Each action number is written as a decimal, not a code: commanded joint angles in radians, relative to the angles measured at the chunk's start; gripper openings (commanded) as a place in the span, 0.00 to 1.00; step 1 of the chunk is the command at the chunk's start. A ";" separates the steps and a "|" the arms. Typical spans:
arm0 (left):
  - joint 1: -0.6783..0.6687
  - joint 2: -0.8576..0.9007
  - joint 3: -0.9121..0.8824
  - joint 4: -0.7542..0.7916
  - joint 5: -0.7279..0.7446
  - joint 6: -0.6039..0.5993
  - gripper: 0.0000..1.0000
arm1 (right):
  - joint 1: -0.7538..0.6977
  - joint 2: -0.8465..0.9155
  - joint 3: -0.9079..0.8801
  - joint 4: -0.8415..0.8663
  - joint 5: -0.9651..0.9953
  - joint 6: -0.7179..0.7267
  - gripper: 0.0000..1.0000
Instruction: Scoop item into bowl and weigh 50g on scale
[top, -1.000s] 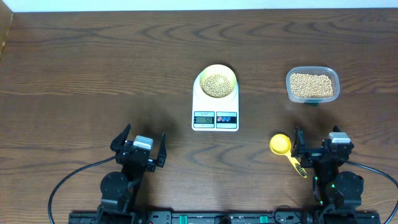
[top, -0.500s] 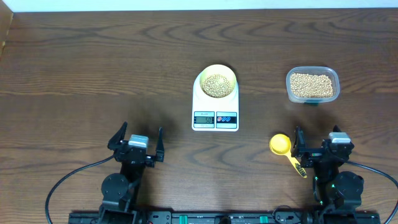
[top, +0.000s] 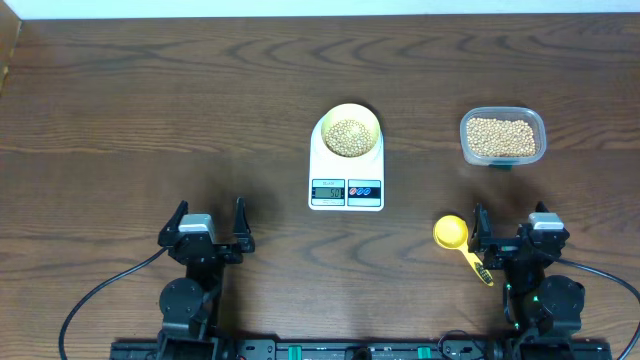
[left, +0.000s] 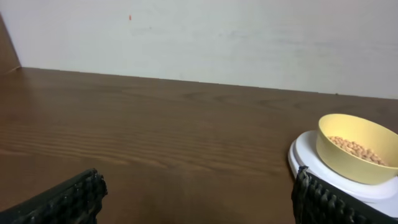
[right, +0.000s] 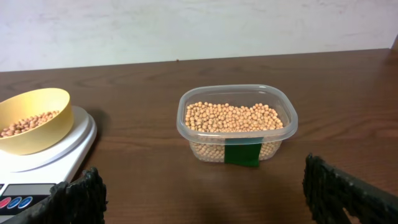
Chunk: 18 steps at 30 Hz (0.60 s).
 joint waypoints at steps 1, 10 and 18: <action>0.005 -0.005 -0.013 -0.048 -0.042 -0.016 0.98 | -0.015 -0.006 -0.003 -0.001 0.005 -0.012 0.99; 0.005 -0.005 -0.013 -0.048 -0.031 -0.016 0.98 | -0.015 -0.006 -0.003 -0.001 0.005 -0.012 0.99; 0.005 -0.005 -0.013 -0.051 -0.013 -0.016 0.98 | -0.015 -0.006 -0.003 -0.001 0.005 -0.012 0.99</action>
